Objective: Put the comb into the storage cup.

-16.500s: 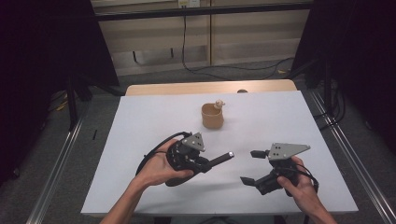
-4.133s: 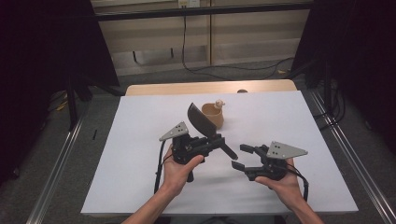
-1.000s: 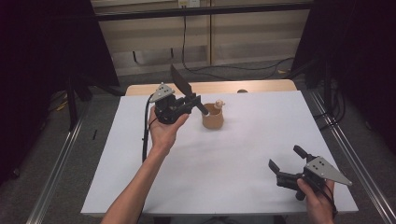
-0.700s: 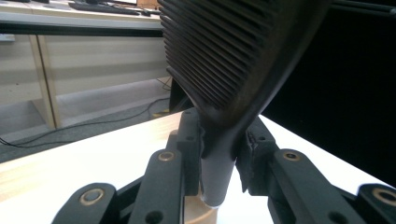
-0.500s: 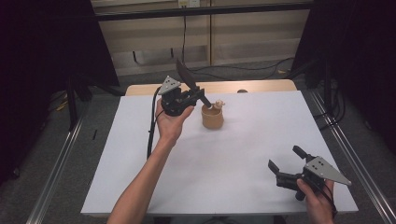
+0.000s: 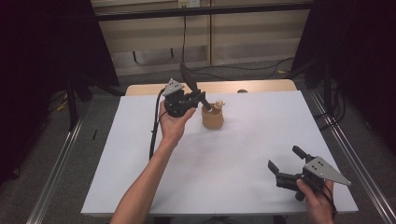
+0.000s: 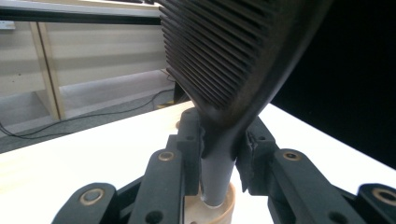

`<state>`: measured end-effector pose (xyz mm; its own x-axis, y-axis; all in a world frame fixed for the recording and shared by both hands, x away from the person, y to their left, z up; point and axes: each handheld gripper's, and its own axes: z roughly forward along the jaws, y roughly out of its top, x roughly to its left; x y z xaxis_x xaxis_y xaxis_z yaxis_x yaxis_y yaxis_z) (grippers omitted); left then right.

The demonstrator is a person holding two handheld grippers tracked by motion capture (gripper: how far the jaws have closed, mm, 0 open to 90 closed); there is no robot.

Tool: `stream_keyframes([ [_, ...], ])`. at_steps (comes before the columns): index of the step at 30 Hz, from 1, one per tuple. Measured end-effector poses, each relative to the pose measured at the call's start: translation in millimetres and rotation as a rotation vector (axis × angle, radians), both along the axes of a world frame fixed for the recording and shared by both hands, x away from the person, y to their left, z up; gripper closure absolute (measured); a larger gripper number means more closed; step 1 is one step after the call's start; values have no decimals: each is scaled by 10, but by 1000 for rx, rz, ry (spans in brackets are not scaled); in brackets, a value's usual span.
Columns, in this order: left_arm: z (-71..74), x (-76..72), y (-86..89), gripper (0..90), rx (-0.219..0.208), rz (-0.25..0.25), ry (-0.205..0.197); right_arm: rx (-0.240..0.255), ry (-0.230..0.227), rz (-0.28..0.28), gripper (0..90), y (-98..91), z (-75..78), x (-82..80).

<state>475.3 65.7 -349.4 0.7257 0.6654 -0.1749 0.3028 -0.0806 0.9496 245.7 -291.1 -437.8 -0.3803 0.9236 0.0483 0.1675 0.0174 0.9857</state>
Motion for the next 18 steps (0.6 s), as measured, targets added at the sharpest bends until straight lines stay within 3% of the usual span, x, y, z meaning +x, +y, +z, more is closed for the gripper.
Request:
stream_keyframes([
  [18,-187,115,-36,733,43,20,33,-3,13,12,0,12,-20,0],
])
